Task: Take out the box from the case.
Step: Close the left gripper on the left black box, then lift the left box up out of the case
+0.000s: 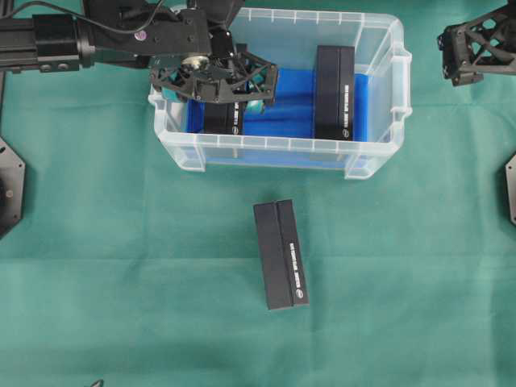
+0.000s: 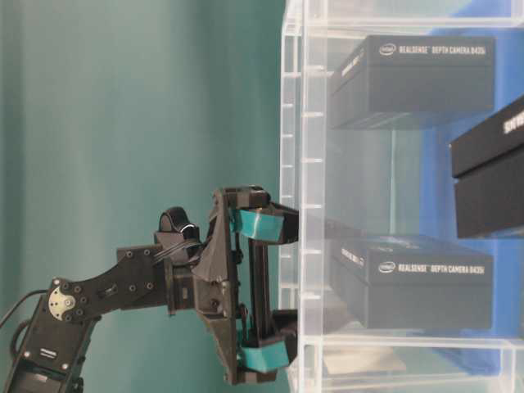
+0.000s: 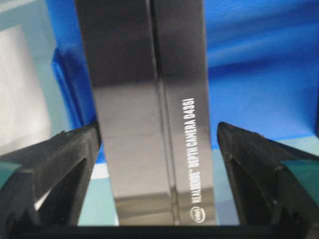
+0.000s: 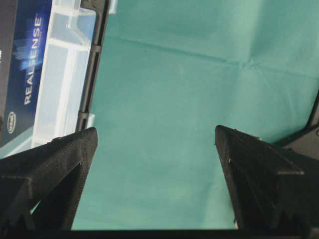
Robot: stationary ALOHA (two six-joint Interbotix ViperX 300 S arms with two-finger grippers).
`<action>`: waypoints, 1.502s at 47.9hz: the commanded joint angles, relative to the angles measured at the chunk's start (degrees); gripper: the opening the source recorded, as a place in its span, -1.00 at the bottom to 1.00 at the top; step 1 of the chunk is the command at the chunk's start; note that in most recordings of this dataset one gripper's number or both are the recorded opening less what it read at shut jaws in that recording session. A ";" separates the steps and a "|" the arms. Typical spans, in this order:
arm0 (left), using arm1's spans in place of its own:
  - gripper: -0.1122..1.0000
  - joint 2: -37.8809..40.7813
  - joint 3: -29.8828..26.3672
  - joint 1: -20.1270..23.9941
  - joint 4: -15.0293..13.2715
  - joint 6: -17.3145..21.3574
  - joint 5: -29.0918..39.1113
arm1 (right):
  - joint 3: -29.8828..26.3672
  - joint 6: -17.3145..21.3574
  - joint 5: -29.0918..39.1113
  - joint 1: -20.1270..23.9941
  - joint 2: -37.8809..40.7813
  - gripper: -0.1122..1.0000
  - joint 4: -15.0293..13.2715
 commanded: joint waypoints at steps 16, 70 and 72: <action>0.30 -1.41 0.18 -0.44 0.09 0.00 -3.08 | -0.53 -0.09 -0.18 0.09 -0.26 0.85 0.44; 0.30 -4.31 -9.49 -2.46 -0.35 0.79 10.11 | -0.35 -0.09 -0.26 0.26 -0.53 0.85 0.44; 0.30 -4.48 -10.37 -2.55 -0.35 0.79 10.81 | -0.35 -0.09 -0.26 0.26 -0.53 0.85 0.44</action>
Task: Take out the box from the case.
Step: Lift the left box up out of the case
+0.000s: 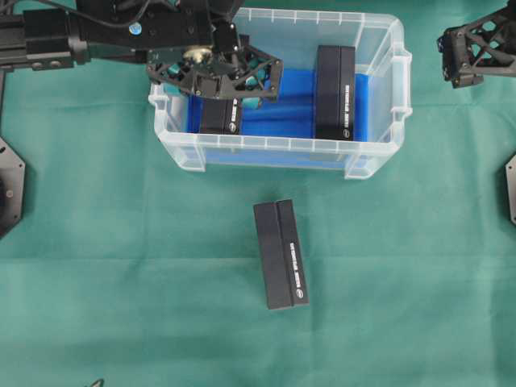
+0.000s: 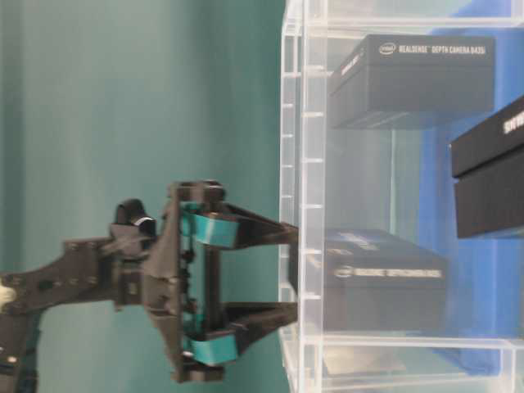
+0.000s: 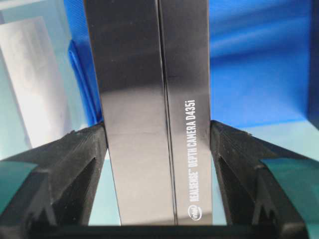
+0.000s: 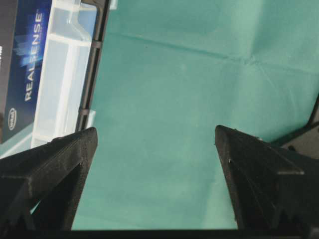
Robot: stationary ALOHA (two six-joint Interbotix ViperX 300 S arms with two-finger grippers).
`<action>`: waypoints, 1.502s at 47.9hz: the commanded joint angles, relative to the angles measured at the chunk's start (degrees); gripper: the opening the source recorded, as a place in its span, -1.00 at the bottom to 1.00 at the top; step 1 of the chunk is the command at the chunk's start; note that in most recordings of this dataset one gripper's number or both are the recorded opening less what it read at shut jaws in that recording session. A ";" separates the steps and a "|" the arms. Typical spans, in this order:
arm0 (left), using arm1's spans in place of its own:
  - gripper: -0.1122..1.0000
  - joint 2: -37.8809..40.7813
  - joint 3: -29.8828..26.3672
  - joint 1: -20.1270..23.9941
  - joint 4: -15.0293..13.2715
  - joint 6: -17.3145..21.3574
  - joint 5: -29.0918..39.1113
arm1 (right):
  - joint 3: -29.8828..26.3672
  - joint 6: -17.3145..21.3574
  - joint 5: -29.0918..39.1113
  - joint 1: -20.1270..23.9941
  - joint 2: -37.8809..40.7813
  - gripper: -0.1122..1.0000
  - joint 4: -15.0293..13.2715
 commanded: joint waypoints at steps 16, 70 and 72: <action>0.30 -6.24 -10.28 -0.88 -0.09 0.18 8.53 | -0.44 -0.18 -0.26 0.09 -0.62 0.85 0.00; 0.30 -7.03 -21.01 -2.72 0.09 -0.09 20.65 | 0.09 0.09 -0.26 1.58 -0.62 0.85 -0.09; 0.30 -7.03 -21.01 -2.72 0.09 -0.09 20.65 | 0.00 0.09 -0.26 1.58 -0.62 0.85 -0.09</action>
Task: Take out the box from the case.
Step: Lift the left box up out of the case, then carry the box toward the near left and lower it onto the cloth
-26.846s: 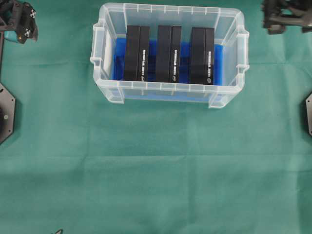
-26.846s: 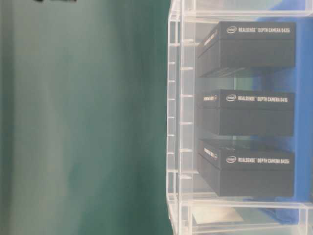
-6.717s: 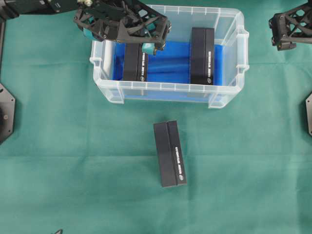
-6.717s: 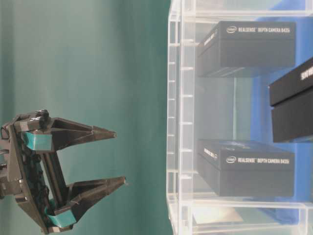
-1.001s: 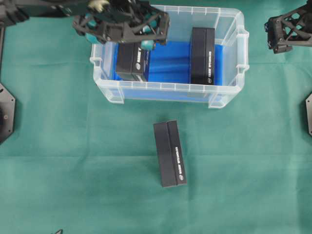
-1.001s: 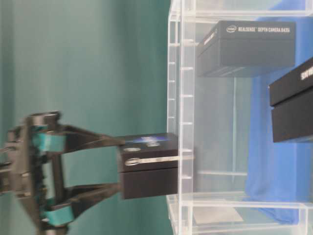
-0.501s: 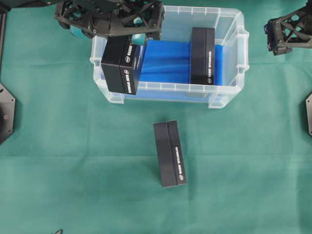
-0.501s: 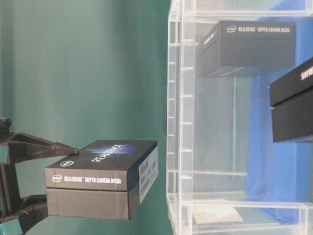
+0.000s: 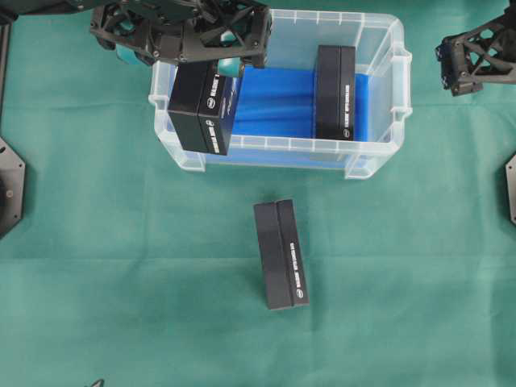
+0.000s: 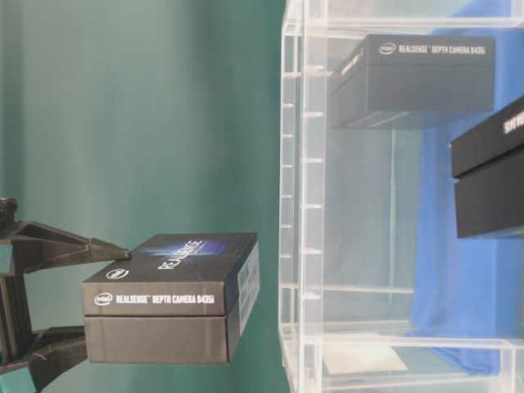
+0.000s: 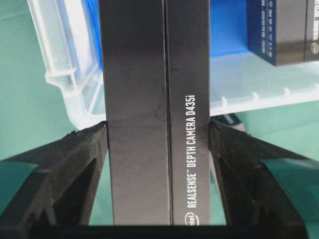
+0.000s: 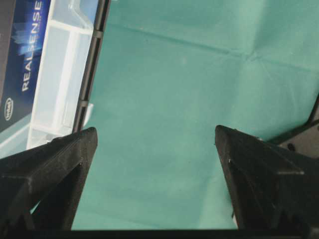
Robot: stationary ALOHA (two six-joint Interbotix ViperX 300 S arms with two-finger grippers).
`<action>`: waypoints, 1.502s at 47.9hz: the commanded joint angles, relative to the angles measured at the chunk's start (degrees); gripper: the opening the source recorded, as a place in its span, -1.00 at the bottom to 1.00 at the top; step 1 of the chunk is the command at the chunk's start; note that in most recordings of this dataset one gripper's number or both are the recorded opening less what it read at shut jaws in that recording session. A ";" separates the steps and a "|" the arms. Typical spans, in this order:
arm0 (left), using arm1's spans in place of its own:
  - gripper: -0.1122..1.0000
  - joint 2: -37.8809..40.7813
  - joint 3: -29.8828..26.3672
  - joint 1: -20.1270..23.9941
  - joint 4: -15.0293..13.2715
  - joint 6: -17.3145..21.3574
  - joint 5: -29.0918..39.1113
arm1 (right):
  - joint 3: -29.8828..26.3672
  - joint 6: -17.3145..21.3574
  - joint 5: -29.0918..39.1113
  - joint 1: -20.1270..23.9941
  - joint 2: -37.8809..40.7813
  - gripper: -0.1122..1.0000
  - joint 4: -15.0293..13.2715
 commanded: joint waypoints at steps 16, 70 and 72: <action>0.30 -2.02 -1.76 -0.09 0.44 -0.18 -0.09 | -0.35 0.00 -0.18 0.26 -0.97 0.85 -0.09; 0.30 -2.55 -1.76 -3.69 0.62 -2.99 0.97 | 0.09 0.00 0.00 0.18 -2.02 0.85 -0.09; 0.30 -2.64 -1.76 -4.66 0.62 -4.13 1.14 | 0.09 0.00 0.00 0.18 -2.02 0.85 -0.09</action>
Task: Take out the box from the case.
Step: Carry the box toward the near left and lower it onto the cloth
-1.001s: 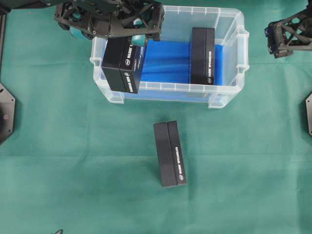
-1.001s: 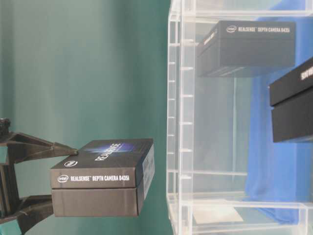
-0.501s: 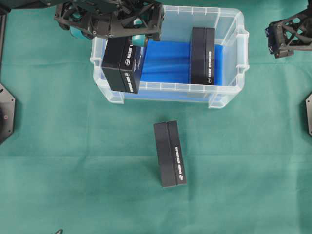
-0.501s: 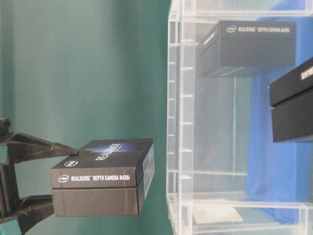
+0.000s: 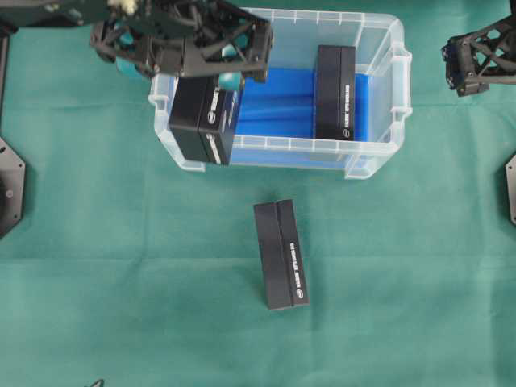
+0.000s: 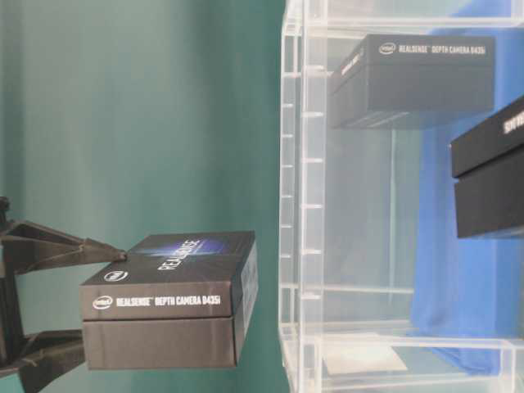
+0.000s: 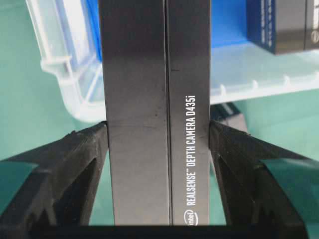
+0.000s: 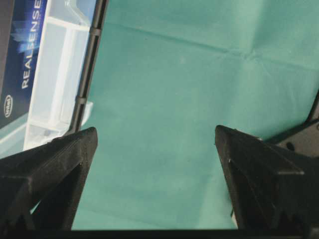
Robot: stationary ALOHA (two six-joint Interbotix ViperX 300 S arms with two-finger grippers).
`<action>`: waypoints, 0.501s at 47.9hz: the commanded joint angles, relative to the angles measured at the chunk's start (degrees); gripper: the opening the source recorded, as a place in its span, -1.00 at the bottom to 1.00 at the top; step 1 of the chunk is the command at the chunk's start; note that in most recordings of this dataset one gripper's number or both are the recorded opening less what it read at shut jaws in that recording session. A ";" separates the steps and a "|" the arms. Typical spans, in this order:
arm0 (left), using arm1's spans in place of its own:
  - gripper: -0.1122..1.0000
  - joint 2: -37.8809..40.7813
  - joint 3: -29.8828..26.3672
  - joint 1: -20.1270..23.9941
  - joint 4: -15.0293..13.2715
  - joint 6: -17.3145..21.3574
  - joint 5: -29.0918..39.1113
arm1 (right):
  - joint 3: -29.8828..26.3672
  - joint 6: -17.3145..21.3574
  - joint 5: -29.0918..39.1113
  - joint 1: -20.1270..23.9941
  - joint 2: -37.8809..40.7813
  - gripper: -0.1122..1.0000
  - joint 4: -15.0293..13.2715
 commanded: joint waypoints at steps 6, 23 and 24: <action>0.30 -2.64 -1.76 -4.22 0.62 -3.60 0.35 | -0.44 -0.09 -0.09 0.09 -0.62 0.85 -0.18; 0.30 -2.72 -1.76 -12.92 0.70 -13.54 4.13 | -0.35 -0.18 -0.09 0.09 -0.62 0.85 -0.26; 0.30 -2.64 -1.85 -13.54 0.70 -14.33 4.39 | -0.35 -0.18 -0.09 0.09 -0.62 0.85 -0.26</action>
